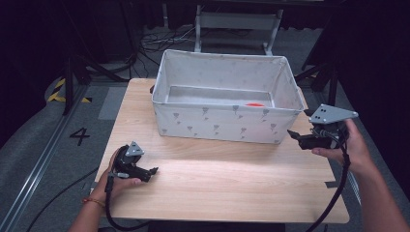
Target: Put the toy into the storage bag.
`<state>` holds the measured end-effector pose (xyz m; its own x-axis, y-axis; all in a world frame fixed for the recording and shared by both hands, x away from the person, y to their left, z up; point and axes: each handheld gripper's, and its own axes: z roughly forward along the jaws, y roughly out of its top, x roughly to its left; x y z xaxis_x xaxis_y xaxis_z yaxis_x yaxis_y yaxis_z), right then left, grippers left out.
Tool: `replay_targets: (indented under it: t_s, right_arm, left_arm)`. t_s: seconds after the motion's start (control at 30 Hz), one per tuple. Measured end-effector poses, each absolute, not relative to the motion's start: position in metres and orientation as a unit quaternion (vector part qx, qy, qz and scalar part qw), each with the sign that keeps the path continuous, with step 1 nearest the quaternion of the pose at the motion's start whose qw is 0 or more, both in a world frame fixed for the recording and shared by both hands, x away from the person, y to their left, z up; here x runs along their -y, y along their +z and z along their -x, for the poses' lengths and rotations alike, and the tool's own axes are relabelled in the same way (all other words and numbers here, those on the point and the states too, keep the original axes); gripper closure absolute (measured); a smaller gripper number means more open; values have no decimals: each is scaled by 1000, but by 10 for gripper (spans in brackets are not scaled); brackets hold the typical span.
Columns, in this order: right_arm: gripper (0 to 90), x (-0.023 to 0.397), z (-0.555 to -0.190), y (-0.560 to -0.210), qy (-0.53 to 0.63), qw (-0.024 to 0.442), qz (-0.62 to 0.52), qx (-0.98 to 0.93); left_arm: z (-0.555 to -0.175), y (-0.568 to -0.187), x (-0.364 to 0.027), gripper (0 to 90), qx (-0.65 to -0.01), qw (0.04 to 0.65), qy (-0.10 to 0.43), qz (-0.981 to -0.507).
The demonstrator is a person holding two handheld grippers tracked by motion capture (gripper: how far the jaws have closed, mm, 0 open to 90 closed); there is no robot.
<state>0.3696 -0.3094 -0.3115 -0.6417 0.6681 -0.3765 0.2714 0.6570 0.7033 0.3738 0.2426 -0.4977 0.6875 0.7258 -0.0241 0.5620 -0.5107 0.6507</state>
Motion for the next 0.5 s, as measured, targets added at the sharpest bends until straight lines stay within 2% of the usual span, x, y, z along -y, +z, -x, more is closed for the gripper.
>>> replay_targets:
  t_s: [0.5]
  right_arm:
    - [209, 327, -359, -349, 275, 307, -300, -860]
  left_arm:
    - [-374, -498, -243, 6, -375, 323, 127, -860]
